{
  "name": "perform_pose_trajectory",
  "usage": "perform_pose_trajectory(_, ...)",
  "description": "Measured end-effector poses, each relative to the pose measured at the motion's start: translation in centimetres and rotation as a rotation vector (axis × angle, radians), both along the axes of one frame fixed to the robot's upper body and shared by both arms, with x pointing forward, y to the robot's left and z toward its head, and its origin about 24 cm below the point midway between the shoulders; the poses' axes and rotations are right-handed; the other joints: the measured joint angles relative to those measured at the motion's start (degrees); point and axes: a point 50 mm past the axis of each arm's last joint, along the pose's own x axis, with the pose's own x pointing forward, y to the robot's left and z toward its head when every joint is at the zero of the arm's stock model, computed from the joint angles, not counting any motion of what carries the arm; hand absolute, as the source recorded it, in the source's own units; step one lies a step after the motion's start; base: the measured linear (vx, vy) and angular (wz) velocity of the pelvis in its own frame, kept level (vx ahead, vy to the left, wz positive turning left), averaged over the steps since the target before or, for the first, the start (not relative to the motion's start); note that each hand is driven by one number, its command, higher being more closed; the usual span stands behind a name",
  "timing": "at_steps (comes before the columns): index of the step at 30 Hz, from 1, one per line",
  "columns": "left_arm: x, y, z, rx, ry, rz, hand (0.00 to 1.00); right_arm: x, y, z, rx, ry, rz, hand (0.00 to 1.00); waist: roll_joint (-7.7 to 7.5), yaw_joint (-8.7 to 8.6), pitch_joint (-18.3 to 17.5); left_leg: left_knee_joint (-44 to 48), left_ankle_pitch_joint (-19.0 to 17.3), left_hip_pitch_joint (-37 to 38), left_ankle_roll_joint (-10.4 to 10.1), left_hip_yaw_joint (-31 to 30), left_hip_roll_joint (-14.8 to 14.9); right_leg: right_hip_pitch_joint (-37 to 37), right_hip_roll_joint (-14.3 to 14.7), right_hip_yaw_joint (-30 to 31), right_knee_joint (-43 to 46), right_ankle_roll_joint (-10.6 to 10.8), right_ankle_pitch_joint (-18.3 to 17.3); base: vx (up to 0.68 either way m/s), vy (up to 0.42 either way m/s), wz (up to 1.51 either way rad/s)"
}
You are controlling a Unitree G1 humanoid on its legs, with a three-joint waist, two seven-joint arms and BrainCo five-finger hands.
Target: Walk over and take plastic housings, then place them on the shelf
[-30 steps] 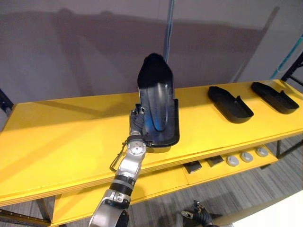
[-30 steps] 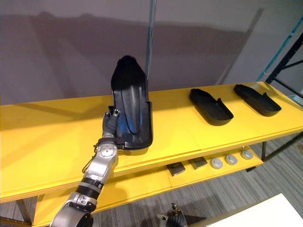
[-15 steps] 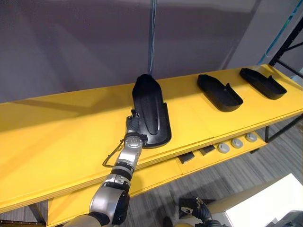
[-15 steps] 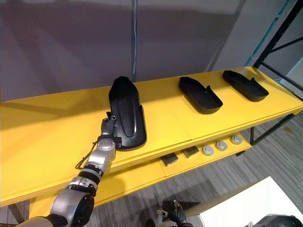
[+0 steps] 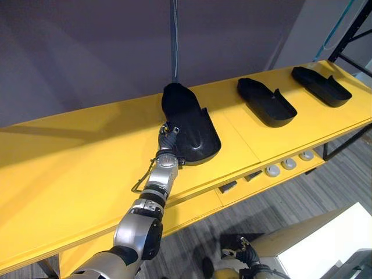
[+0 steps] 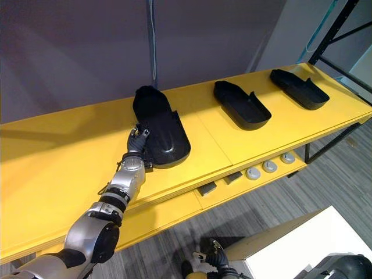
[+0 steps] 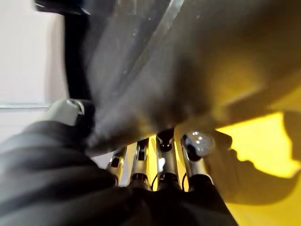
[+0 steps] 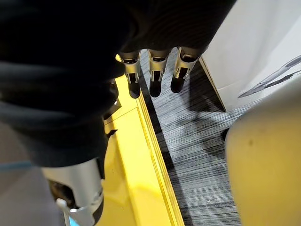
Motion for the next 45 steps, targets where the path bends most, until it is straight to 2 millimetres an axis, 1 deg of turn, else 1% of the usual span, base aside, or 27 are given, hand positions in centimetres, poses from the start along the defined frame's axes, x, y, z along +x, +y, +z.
perform_pose_trajectory(5,0.0,0.1,0.1,-0.046,-0.007,0.035,0.0,0.2,-0.1,0.0,-0.003,-0.003,0.001,0.0,0.21,-0.53,0.2,0.1,0.0,0.0,0.0,-0.2,0.0,0.8,-0.1,-0.1,-1.4,-0.1,0.8,-0.01,0.002,0.01)
perform_pose_trajectory(11,-0.3,-0.7,0.1,-0.099,-0.011,0.043,0.0,0.5,-0.5,0.2,-0.016,-0.012,0.005,0.0,1.07,-0.77,0.7,0.3,0.0,0.3,0.0,-0.8,0.0,1.9,-0.2,-0.6,-2.0,0.0,1.0,-0.01,0.007,0.04)
perform_pose_trajectory(15,-0.9,-0.9,0.0,-0.124,-0.036,0.051,0.0,0.6,-0.5,0.2,-0.02,-0.014,0.005,0.0,1.19,-0.85,0.8,0.4,0.0,0.5,0.0,-1.0,0.0,2.2,-0.2,-0.9,-2.1,0.0,0.9,-0.01,0.001,0.02)
perform_pose_trajectory(18,-1.9,-0.8,0.0,-0.131,-0.079,0.061,0.0,0.6,-0.5,0.3,-0.023,-0.016,0.003,0.0,1.21,-0.88,0.9,0.4,0.0,0.6,0.1,-1.8,0.0,2.6,-0.2,-1.8,-2.2,0.0,0.9,-0.02,-0.001,0.1)
perform_pose_trajectory(19,-2.4,-0.9,0.2,-0.151,-0.105,0.067,0.0,0.5,-0.5,0.2,-0.024,-0.015,0.002,0.0,1.22,-0.72,0.9,0.4,0.1,0.5,0.1,-2.1,0.0,2.7,-0.3,-1.8,-2.1,-0.1,0.9,-0.02,0.0,0.13)
perform_pose_trajectory(20,-2.8,-1.1,0.6,-0.171,-0.132,0.078,0.0,0.3,-0.5,0.3,-0.025,-0.014,-0.002,0.0,1.28,0.27,0.9,0.6,0.0,0.4,0.1,-2.2,0.1,2.7,-0.3,-1.8,-2.1,-0.1,0.8,-0.02,0.001,0.1)
perform_pose_trajectory(22,-3.5,-1.0,1.3,-0.189,-0.18,0.094,0.0,0.1,-0.6,0.2,-0.028,-0.01,-0.003,0.0,1.28,1.14,0.9,0.8,0.0,0.3,0.1,-2.4,0.1,2.7,-0.3,-1.9,-1.9,-0.1,0.7,-0.02,-0.005,0.07)
perform_pose_trajectory(25,-4.7,-1.0,2.5,-0.165,-0.266,0.107,0.0,-0.2,-0.6,0.2,-0.029,-0.005,-0.005,0.0,1.28,2.47,0.9,1.1,0.0,0.3,0.1,-2.7,0.2,2.7,-0.3,-2.2,-1.2,-0.1,0.3,-0.02,-0.004,0.06)
perform_pose_trajectory(27,-5.4,-1.5,3.4,-0.133,-0.324,0.083,0.0,-0.4,-0.7,0.2,-0.032,-0.008,-0.009,0.0,1.28,3.04,0.9,1.3,0.0,0.4,0.1,-3.3,0.1,2.8,-0.4,-2.6,-0.6,0.0,-0.1,-0.01,-0.001,0.13)
perform_pose_trajectory(29,-6.3,-2.9,4.4,-0.096,-0.395,0.008,0.0,-0.8,-0.7,0.3,-0.033,-0.012,-0.015,0.0,1.21,3.89,0.8,1.4,0.0,0.6,0.1,-3.8,0.1,2.9,-0.6,-3.3,0.7,-0.1,-1.0,-0.01,0.004,0.17)
perform_pose_trajectory(31,-6.9,-3.8,4.8,-0.08,-0.438,-0.056,0.0,-0.9,-0.7,0.3,-0.033,-0.009,-0.016,0.0,1.24,4.34,0.8,1.4,0.0,0.8,0.1,-3.7,0.0,2.9,-0.7,-3.4,1.2,-0.1,-1.3,-0.01,0.003,0.05)
perform_pose_trajectory(32,-7.0,-4.1,4.9,-0.074,-0.45,-0.082,1.0,-0.9,-0.7,0.3,-0.032,-0.008,-0.017,0.0,1.23,4.45,0.8,1.4,0.0,0.8,0.1,-3.7,0.0,2.8,-0.7,-3.3,1.2,-0.1,-1.3,0.0,0.0,0.0)
perform_pose_trajectory(34,-7.8,-5.8,4.9,-0.052,-0.478,-0.213,1.0,-1.0,-0.7,0.2,-0.025,-0.006,-0.026,0.0,1.21,4.74,0.7,1.4,-0.1,0.7,0.1,-3.7,0.0,2.8,-0.7,-3.3,1.3,-0.1,-1.3,0.0,0.0,0.0)
perform_pose_trajectory(38,-9.0,-8.6,4.8,0.01,-0.51,-0.457,1.0,-1.1,-0.7,0.2,-0.019,-0.004,-0.029,0.0,1.24,4.71,0.5,1.4,-0.1,0.7,0.1,-3.3,0.0,2.4,-0.6,-3.0,1.5,0.0,-1.3,0.0,0.011,-0.05)
perform_pose_trajectory(40,-9.5,-9.6,4.8,0.039,-0.526,-0.549,1.0,-1.1,-0.7,0.2,-0.016,-0.003,-0.025,0.0,1.28,4.52,0.4,1.2,-0.1,0.8,0.1,-2.9,0.1,2.3,-0.4,-2.5,1.4,0.0,-1.3,0.01,0.015,-0.13)
perform_pose_trajectory(42,-9.8,-10.4,4.0,0.089,-0.514,-0.628,1.0,-1.0,-0.6,0.1,-0.011,0.002,-0.02,0.0,1.28,4.3,0.2,1.0,-0.1,1.1,0.1,-2.1,0.2,2.3,-0.1,-1.9,1.4,-0.1,-1.3,0.0,0.011,-0.16)
perform_pose_trajectory(43,-9.9,-10.8,3.1,0.127,-0.48,-0.671,1.0,-1.0,-0.5,0.0,-0.01,0.005,-0.016,0.0,1.28,3.59,-0.3,0.9,-0.1,1.1,0.1,-2.1,0.3,2.2,0.0,-1.9,1.3,-0.1,-1.3,0.0,0.006,-0.05)
perform_pose_trajectory(45,-9.9,-11.0,2.1,0.157,-0.444,-0.701,1.0,-0.9,-0.5,0.0,-0.009,0.004,-0.015,0.0,1.32,3.24,-0.4,0.9,-0.1,1.1,0.1,-1.9,0.4,2.2,0.1,-1.8,1.1,-0.2,-1.1,0.0,0.004,-0.04)
